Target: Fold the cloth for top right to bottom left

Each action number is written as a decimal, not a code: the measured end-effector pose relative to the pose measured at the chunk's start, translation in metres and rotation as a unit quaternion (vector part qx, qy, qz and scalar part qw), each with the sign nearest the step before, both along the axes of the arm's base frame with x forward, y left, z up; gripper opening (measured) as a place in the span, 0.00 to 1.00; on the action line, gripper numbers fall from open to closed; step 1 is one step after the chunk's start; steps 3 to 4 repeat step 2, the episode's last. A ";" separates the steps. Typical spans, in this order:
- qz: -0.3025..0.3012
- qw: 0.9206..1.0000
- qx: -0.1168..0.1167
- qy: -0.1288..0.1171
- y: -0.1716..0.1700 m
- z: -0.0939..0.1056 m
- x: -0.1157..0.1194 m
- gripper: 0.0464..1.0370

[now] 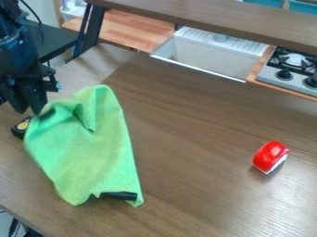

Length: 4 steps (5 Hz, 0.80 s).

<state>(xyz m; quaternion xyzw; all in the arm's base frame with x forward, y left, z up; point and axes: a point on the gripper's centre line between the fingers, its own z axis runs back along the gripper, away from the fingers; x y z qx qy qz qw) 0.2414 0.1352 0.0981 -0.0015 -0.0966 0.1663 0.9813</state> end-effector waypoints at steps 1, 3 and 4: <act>0.005 1.000 0.019 0.016 0.003 0.003 -0.001 0.70; -0.021 0.999 0.030 0.027 -0.001 0.013 0.004 0.94; -0.021 0.999 0.030 0.027 -0.001 0.013 0.004 0.94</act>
